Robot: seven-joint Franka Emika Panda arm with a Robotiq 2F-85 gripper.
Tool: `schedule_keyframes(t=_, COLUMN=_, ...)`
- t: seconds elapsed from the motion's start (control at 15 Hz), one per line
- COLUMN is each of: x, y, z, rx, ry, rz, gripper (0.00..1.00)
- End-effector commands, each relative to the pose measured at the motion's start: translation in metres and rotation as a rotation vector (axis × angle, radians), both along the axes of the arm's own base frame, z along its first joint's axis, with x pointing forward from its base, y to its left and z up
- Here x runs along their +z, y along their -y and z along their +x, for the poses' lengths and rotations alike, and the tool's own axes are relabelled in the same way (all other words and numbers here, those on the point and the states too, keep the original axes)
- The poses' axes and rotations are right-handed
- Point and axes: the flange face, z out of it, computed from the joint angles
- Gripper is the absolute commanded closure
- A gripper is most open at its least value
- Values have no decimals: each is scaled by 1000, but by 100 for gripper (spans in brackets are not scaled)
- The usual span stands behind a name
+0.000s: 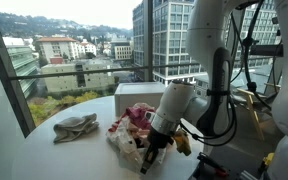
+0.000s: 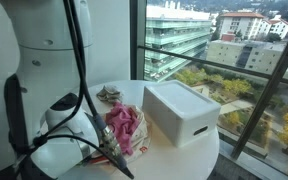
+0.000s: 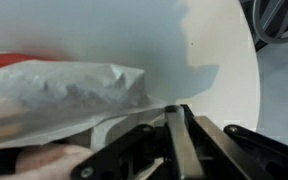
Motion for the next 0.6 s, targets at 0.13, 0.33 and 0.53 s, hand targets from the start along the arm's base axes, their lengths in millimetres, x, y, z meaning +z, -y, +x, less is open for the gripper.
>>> schedule_keyframes(t=0.13, x=89, y=8, z=9, rx=-25, ry=216, rz=5, gripper=88)
schedule_keyframes(t=0.33, x=132, y=9, z=16, rx=-60, ry=329, rz=-35, gripper=88)
schedule_keyframes(t=0.53, x=171, y=13, z=25, rx=-104, ry=415, rz=-66, gripper=88)
